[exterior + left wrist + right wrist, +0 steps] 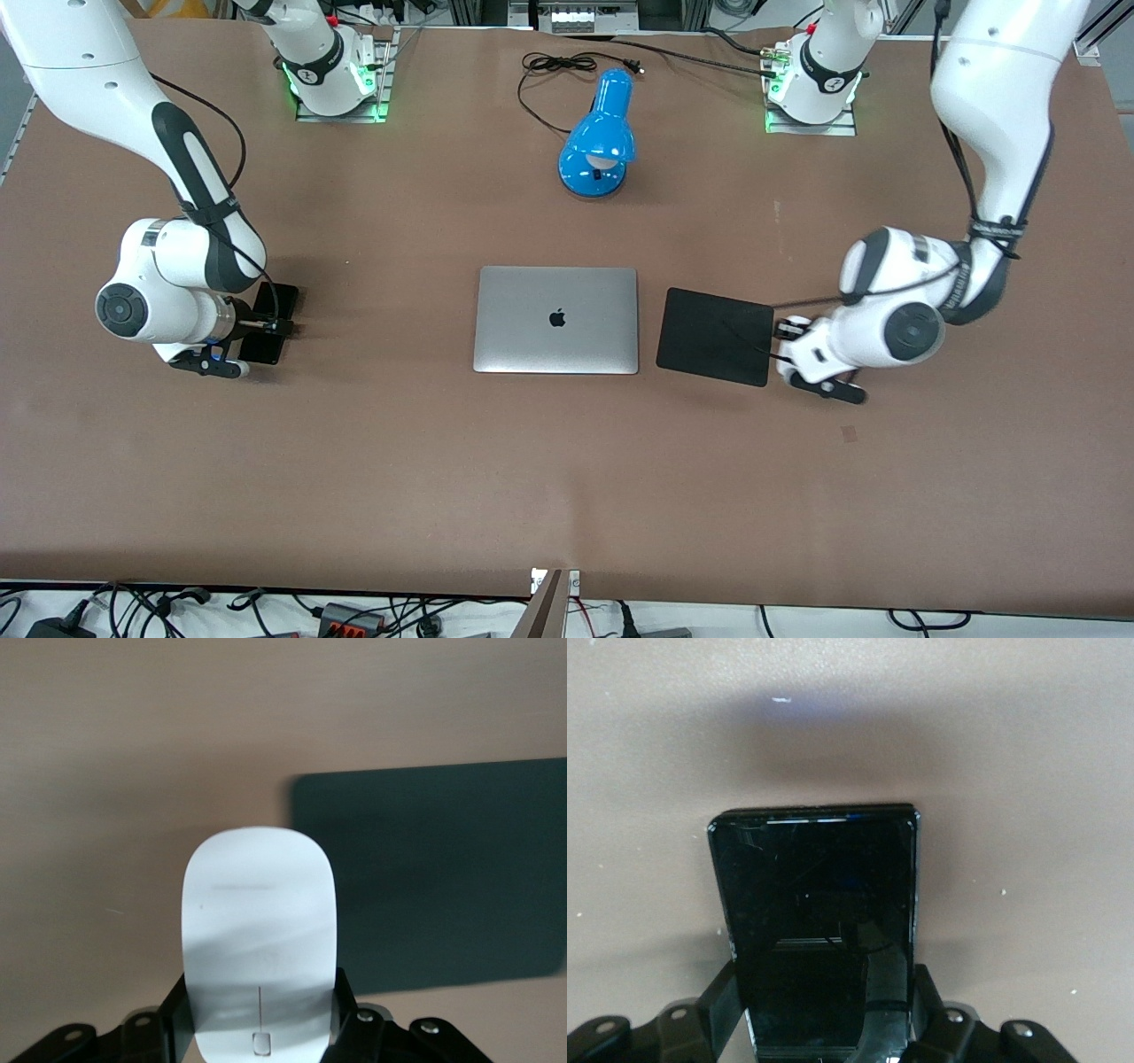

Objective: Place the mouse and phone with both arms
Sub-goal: 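Carry the phone toward the laptop while the left gripper carries the mouse onto the pad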

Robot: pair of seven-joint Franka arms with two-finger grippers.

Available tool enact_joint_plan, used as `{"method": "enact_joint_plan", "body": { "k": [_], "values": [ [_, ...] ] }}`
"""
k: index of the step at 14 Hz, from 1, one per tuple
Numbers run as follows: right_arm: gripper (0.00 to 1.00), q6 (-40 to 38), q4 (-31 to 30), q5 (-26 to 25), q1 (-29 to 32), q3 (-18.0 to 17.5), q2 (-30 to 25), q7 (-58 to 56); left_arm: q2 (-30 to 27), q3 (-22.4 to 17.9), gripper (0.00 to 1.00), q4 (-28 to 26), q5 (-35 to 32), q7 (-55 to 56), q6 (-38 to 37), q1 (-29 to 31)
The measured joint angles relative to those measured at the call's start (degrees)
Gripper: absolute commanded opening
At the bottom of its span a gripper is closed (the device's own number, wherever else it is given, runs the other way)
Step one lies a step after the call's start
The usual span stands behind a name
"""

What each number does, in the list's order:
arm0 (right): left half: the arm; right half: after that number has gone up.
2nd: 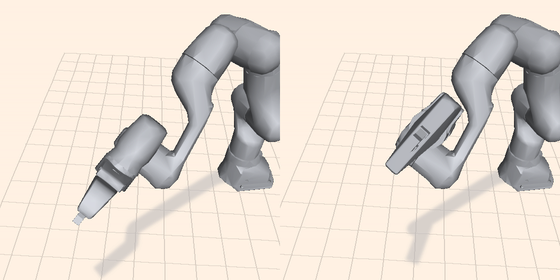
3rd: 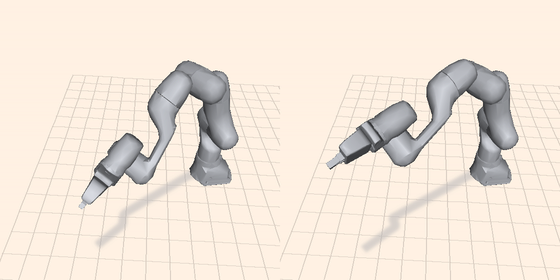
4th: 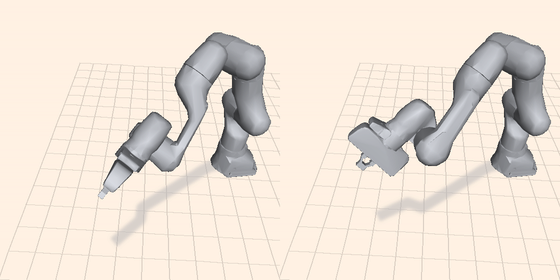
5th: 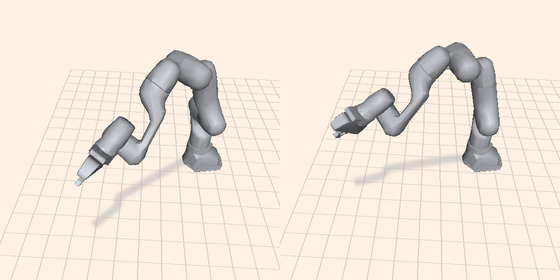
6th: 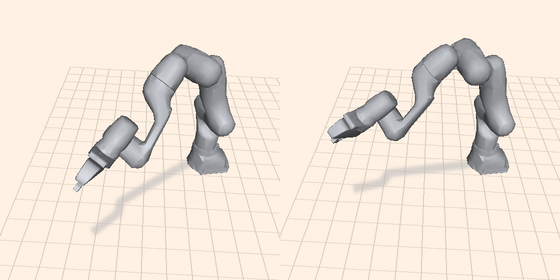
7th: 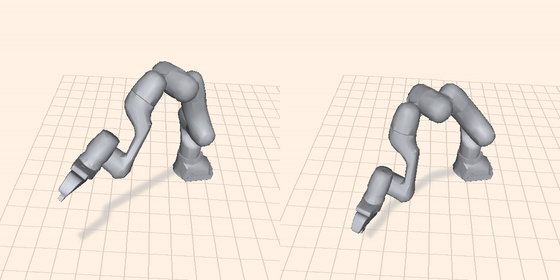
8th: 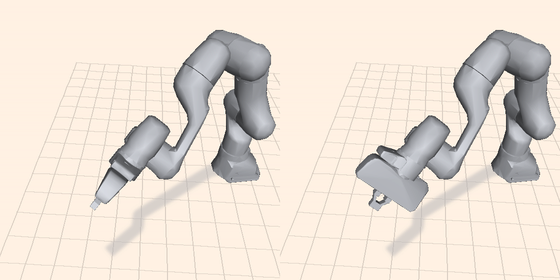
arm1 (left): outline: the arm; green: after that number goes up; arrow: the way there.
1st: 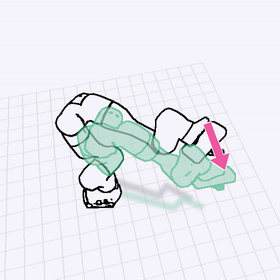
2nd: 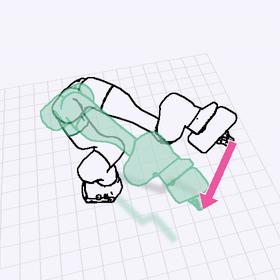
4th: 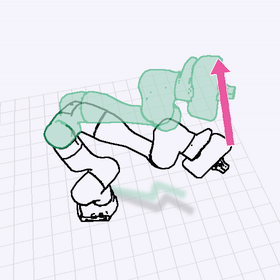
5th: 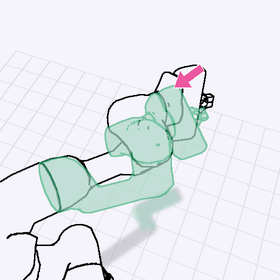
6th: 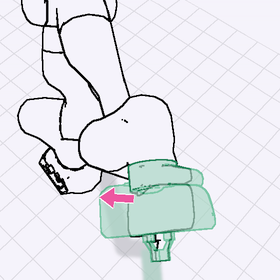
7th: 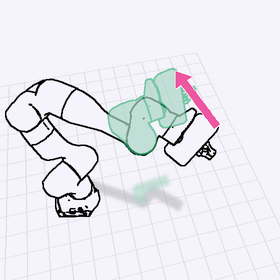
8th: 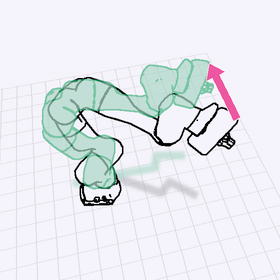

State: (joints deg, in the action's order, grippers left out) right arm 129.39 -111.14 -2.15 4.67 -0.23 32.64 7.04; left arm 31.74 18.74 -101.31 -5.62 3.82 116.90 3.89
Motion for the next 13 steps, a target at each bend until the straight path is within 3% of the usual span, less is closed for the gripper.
{"method": "enact_joint_plan", "body": {
  "k": [2,6,13],
  "values": [
    [0.15,-2.4,1.9,0.0,-1.0,-0.2,-0.2,0.0,-0.6,3.1,0.36,-0.3,0.0,4.0,-0.7,-0.9],
    [0.15,-11.0,8.9,0.0,-4.3,-0.8,-1.5,0.1,1.0,3.8,0.37,-1.3,0.0,7.5,1.1,-2.8],
    [0.15,-9.8,10.9,6.5,-13.0,-2.7,-0.9,4.7,4.4,3.9,0.41,-1.5,0.0,12.9,6.2,-6.1]
  ]
}}
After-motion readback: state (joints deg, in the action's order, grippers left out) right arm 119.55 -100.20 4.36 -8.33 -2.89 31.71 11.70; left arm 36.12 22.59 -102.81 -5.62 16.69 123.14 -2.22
